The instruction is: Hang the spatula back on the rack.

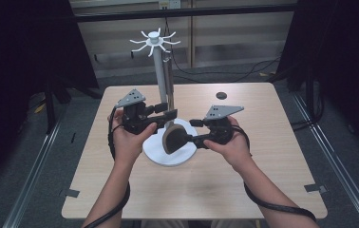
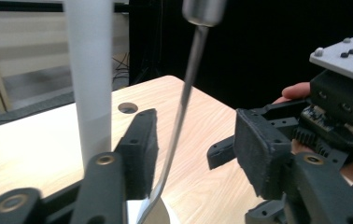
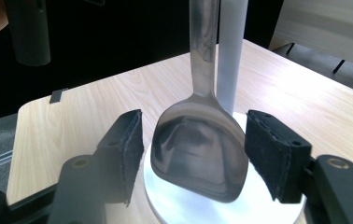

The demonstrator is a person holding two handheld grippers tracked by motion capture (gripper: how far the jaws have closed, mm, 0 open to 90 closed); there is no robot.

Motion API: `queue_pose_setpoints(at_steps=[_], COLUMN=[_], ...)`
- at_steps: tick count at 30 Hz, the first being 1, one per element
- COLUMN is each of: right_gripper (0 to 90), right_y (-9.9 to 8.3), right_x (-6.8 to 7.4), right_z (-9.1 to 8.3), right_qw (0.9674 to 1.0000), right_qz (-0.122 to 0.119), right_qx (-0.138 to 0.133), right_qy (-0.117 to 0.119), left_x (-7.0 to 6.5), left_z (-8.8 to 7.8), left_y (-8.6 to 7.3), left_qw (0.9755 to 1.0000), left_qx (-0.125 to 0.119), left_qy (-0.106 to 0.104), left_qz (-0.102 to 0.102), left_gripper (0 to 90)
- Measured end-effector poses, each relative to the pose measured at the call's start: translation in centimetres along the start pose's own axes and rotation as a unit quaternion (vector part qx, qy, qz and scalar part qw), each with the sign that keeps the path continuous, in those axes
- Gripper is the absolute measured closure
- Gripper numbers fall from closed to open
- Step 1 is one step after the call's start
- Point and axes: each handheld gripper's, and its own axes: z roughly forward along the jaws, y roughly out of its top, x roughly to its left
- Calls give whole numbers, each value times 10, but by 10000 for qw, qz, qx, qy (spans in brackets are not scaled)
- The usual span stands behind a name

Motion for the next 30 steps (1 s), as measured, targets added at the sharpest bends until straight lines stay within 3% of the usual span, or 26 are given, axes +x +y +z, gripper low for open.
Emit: queue_pose_setpoints(at_steps=[16, 30], right_gripper=[305, 273], right_y=[-14, -33], right_x=[-3, -6], right_z=[-21, -36], right_qw=[9999, 9997], right_qz=[42, 123], right_qx=[30, 123], right_qy=[-88, -148], left_x=[-7, -8], left_z=[-6, -10], left_y=[-9, -31], left_qw=[9990, 9978], left_qx=[221, 393], left_qy=[249, 408], left_qz=[291, 342], left_gripper=[299, 200])
